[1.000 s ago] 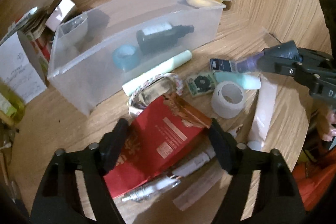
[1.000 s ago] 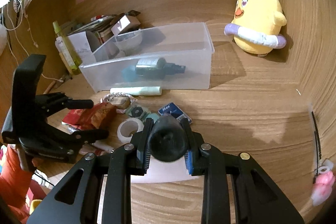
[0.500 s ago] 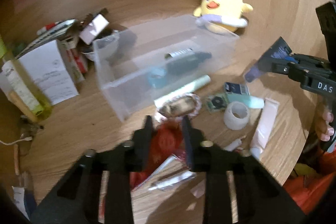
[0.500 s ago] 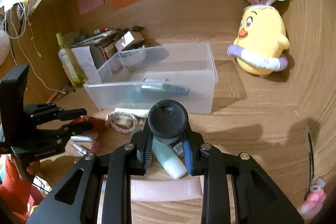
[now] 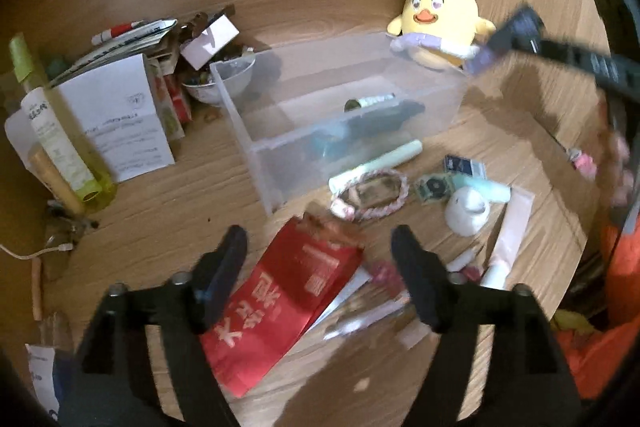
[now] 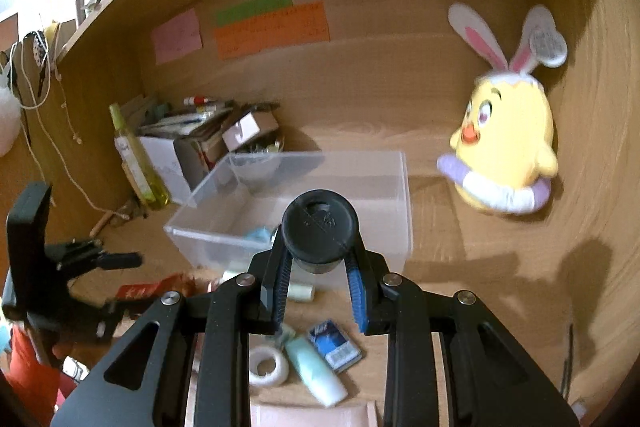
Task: Organize objects
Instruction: 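Lower the red packet into the bin with the left gripper while the right drops the bottle in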
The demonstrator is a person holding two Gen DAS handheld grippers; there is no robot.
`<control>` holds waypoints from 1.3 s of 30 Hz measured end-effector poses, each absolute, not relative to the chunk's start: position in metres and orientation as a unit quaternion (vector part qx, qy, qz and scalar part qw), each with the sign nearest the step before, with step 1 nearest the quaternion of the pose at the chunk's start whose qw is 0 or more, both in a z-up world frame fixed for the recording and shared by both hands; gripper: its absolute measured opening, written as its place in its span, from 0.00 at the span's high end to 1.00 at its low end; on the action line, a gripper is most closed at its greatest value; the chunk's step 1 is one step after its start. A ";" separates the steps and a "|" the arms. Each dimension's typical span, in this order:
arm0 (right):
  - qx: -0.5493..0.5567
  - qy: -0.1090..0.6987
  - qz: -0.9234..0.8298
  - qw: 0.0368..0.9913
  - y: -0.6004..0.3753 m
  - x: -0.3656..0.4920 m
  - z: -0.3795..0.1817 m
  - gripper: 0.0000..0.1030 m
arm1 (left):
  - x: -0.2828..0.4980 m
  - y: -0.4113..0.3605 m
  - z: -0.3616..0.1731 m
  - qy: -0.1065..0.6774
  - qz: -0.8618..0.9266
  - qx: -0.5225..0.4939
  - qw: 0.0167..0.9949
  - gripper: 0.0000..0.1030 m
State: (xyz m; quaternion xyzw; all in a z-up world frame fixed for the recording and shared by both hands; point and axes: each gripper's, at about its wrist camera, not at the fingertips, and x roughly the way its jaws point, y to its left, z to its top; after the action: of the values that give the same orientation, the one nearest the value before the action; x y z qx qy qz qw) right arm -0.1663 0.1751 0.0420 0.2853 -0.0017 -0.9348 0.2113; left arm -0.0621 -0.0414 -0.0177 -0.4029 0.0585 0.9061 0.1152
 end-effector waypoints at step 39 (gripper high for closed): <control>0.406 0.200 -0.867 0.208 0.067 -0.285 -0.019 0.67 | -0.143 -0.082 0.033 -0.041 0.925 -0.373 0.064 0.48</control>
State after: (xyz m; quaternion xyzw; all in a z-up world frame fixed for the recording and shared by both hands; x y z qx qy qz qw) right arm -0.2849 0.0671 -0.0189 0.4063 0.2000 -0.8669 0.2084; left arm -0.1425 -0.0821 0.0325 -0.3730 -0.0413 0.9247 0.0640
